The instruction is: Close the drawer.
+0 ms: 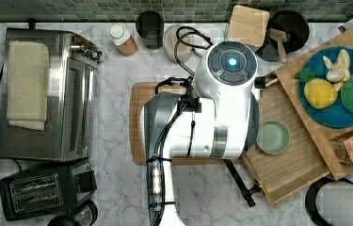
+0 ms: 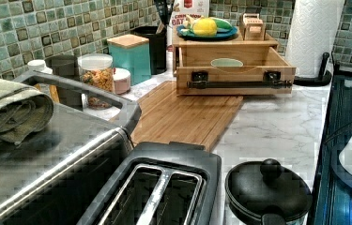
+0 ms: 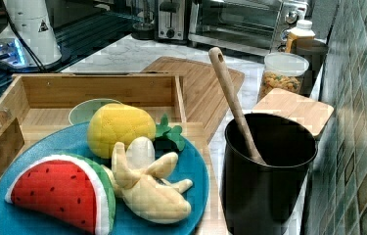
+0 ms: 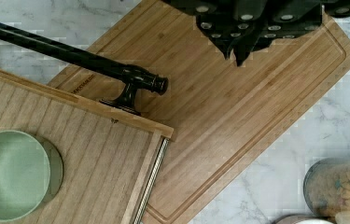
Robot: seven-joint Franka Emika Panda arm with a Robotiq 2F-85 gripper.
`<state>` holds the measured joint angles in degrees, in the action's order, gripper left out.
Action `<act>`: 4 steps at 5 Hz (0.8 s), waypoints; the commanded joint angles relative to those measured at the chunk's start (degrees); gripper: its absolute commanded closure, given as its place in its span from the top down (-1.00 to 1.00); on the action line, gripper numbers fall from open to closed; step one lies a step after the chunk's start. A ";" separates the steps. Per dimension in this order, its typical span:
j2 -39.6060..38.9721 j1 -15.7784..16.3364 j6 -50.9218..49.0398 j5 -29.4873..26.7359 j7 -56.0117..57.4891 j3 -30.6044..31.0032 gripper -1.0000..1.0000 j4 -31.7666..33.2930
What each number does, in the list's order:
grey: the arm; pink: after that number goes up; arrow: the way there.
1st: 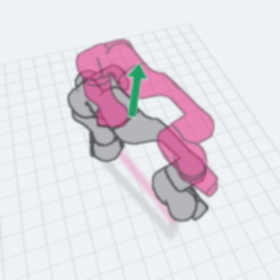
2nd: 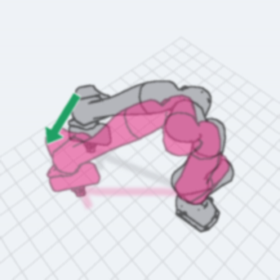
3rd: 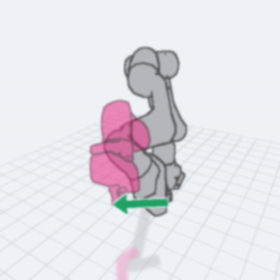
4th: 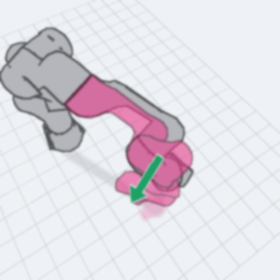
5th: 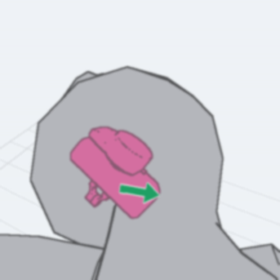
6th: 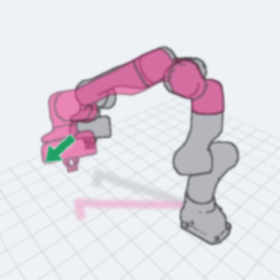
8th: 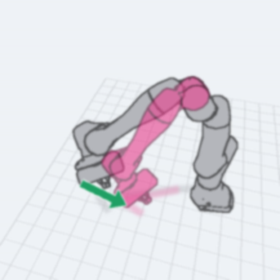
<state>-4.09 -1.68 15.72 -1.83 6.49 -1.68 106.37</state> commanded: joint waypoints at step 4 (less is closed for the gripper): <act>9.87 4.14 15.30 -0.95 16.74 -0.07 -1.00 20.29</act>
<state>-0.13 0.64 30.07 -2.47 17.19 -4.46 121.19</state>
